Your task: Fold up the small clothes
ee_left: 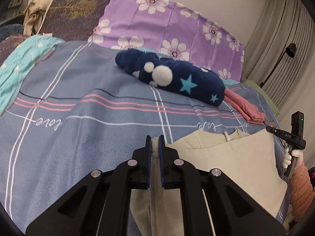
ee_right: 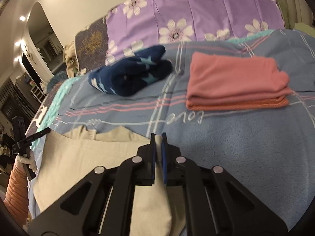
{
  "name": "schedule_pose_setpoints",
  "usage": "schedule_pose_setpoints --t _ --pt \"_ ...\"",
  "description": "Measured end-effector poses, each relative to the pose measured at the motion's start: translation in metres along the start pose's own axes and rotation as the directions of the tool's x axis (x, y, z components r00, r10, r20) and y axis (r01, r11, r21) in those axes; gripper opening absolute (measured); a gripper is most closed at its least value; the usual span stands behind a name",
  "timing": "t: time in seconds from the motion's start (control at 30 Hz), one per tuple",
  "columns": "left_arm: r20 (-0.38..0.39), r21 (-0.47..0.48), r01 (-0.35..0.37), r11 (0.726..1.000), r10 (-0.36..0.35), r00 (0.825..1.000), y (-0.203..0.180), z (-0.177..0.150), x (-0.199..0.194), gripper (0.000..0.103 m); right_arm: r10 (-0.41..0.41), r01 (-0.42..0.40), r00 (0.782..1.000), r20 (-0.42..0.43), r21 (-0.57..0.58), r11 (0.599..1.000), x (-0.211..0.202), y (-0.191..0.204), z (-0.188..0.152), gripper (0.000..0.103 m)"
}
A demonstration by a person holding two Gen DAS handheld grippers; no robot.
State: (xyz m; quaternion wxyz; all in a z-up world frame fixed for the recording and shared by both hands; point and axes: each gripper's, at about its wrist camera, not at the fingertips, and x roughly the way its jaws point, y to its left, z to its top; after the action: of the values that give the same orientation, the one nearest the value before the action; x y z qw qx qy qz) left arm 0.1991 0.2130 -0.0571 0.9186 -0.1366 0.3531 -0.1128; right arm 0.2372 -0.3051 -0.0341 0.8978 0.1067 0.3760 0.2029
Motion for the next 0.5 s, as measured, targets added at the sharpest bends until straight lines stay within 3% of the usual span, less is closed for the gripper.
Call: schedule_pose_setpoints --t 0.2,0.3,0.37,0.5 --pt "0.067 0.011 -0.023 1.0 0.023 0.997 -0.004 0.036 -0.001 0.006 -0.019 0.019 0.997 0.074 -0.001 1.0 -0.006 0.003 0.03 0.005" --pt "0.003 0.046 -0.085 0.995 0.085 0.996 -0.001 0.043 0.03 0.007 -0.05 0.05 0.999 0.008 0.018 0.999 0.026 -0.008 0.037 0.007" --pt "-0.065 0.04 -0.13 0.991 0.132 0.989 0.006 0.038 0.057 0.007 -0.11 0.112 0.992 -0.065 0.032 0.993 0.053 -0.018 0.032 0.009" --pt "-0.099 -0.008 -0.126 0.992 0.125 0.987 0.01 0.021 0.067 0.007 -0.151 0.161 0.982 -0.114 0.086 0.983 0.06 -0.034 0.009 0.011"
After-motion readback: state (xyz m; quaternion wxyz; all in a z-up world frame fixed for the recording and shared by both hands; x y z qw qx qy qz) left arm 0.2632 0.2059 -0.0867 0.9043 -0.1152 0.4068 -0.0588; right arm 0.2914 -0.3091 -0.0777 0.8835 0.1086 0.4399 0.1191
